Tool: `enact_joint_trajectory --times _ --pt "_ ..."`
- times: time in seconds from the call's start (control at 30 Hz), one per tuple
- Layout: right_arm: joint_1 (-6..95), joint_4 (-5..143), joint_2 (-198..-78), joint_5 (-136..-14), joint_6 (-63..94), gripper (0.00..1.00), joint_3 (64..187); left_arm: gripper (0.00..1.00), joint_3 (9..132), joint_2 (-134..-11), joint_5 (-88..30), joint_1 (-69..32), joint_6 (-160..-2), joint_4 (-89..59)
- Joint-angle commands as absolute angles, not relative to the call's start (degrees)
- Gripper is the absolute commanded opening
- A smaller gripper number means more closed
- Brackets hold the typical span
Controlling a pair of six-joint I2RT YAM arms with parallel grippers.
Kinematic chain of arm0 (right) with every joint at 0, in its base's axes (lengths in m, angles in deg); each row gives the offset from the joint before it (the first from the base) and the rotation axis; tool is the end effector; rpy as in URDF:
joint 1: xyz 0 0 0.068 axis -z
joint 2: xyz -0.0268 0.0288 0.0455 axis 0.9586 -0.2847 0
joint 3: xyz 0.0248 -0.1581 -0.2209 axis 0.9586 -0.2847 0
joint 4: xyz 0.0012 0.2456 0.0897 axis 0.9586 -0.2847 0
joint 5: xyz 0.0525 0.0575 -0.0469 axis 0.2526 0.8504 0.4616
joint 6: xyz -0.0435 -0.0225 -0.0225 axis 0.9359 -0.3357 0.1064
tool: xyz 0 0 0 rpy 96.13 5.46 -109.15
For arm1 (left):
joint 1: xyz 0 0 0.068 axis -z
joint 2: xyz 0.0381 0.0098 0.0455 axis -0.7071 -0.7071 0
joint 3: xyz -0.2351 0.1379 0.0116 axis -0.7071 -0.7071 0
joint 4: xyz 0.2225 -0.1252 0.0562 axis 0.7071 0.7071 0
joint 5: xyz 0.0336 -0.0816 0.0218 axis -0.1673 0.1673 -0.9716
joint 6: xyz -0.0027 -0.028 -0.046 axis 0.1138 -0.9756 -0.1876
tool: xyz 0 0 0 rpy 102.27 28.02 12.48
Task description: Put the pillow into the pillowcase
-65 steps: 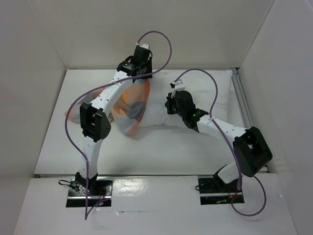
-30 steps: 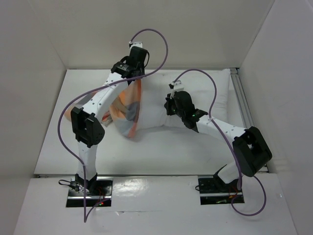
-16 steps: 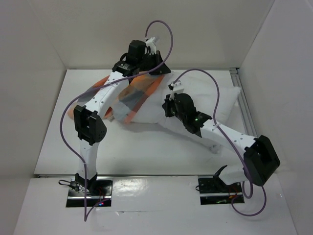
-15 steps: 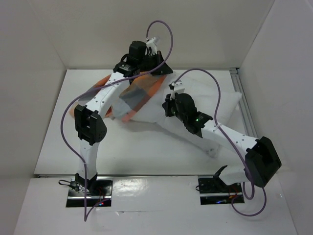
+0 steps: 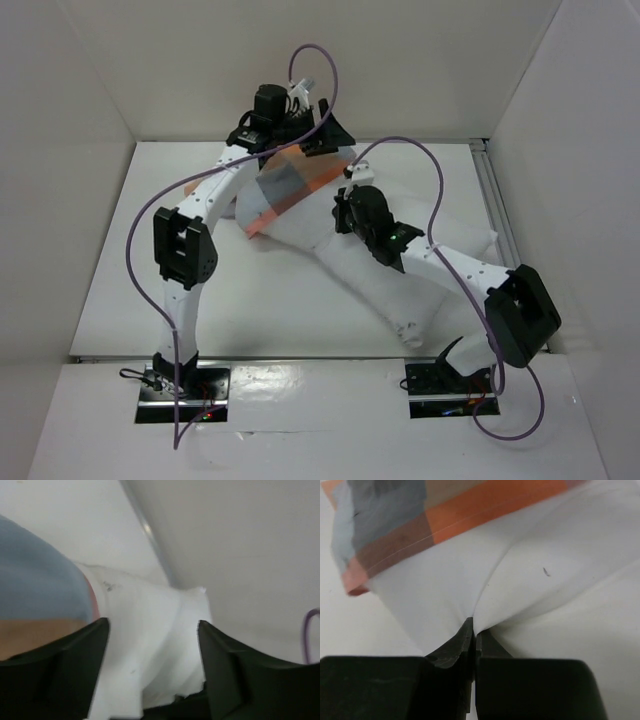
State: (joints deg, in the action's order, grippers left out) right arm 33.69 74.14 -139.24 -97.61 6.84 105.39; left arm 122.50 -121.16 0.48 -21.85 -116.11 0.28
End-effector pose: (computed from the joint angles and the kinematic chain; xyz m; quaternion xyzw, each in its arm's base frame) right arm 0.2604 0.2050 0.2773 -0.1055 0.8197 0.1630 0.5389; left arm 0.4608 -0.2209 0.3728 0.0518 0.7638 -0.5455 0.3412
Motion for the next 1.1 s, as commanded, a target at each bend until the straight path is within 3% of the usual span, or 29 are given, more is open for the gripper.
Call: enact_joint_trajectory --times 0.0,0.03,0.17,0.23,0.33,0.47,0.63,0.77,0.9,1.0,1.07 --pt "36.44 75.48 -139.6 -96.65 6.88 0.0 109.32 0.92 121.15 -115.71 0.44 -23.65 -110.42 4.66" --pt "37.41 74.87 -139.6 -96.65 6.88 0.0 109.32 0.99 121.15 -114.66 -0.62 -24.43 -108.82 6.16" --pt "42.25 72.07 -141.0 -93.31 7.66 0.0 111.25 1.0 118.0 -105.72 -9.57 -28.2 -100.65 13.46" --pt "43.75 69.6 -142.5 -92.26 9.23 0.0 114.75 1.0 108.53 -100.43 -20.07 -28.91 -95.83 14.35" --pt "43.75 64.5 -145.92 -91.73 11.18 0.32 118.71 1.0 91.71 -89.65 -37.2 -28.14 -92.04 13.31" --pt "43.75 63.18 -147.16 -90.41 11.8 0.49 121.1 1.0 70.39 -76.82 -51.05 -26.11 -95.17 8.03" --pt "43.14 63.17 -149.18 -89.79 11.27 0.54 122.24 1.0 46.24 -64.39 -52.22 -24.0 -106.74 -3.29" --pt "43.14 63.17 -150.5 -89.01 10.74 0.62 123.03 0.97 36.19 -59.63 -55.89 -21.1 -109.85 -10.33" --pt "42.61 63.17 -150.5 -88.3 10.74 0.65 124.08 0.87 35.62 -63.65 -58.56 -23.11 -108.98 -16.75" --pt "42.61 61.59 -150.5 -87.68 10.74 0.77 125.66 0.86 36.69 -68.58 -57.94 -23.82 -108.98 -20.44" --pt "41.91 60.27 -149.81 -88.38 11.27 0.9 126.28 0.86 37.3 -70.16 -56.1 -25.13 -108.98 -24.38"
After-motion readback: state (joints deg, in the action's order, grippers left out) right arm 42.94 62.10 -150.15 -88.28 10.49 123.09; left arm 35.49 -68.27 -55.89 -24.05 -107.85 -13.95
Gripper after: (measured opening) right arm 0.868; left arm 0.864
